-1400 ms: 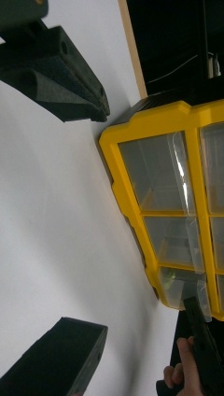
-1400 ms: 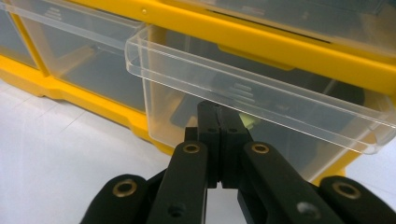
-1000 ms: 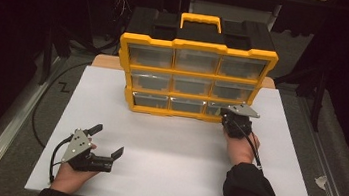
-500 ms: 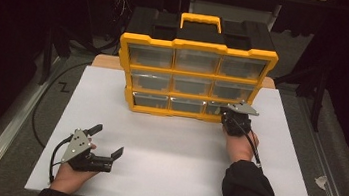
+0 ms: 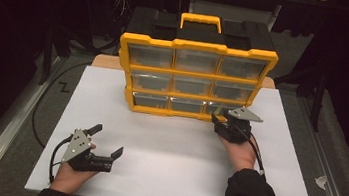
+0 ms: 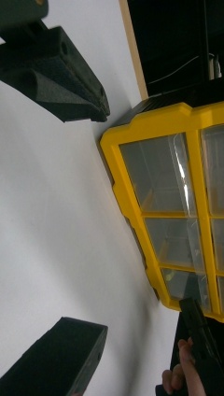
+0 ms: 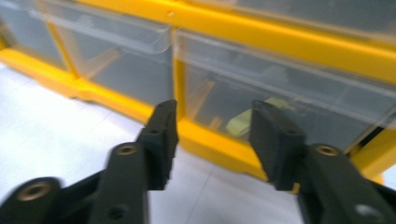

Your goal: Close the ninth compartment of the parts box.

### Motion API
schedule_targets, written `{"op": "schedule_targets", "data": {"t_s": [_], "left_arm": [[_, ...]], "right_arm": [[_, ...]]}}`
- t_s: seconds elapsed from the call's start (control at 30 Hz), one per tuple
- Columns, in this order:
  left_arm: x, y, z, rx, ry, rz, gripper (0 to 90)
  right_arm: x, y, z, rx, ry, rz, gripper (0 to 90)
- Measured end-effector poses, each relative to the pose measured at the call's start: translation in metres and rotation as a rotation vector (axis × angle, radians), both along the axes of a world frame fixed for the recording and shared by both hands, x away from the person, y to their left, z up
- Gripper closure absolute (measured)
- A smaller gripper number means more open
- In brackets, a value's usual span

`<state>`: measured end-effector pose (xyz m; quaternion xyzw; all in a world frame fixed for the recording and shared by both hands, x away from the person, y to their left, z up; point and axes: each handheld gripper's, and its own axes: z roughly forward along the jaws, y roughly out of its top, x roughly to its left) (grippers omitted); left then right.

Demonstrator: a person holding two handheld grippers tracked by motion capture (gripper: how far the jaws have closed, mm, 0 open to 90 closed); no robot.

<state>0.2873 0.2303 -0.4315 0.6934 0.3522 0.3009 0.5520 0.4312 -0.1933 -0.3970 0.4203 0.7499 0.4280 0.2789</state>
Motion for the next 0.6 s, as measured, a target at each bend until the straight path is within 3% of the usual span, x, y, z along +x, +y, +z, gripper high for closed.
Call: {"op": "schedule_targets", "data": {"t_s": [0.3,0.4,0.6], "left_arm": [[0.000,-0.001,0.000,0.005,0.002,0.000,0.4],[0.000,-0.001,0.000,0.008,0.002,-0.002,0.4],[-0.001,-0.002,0.000,0.009,-0.001,-0.005,0.4]], "right_arm": [[-0.026,-0.003,-0.010,0.026,0.009,0.065,18.1],[-0.037,-0.005,-0.015,0.030,0.001,0.057,1.7],[-0.060,-0.015,-0.025,0.032,-0.011,0.074,1.1]]}}
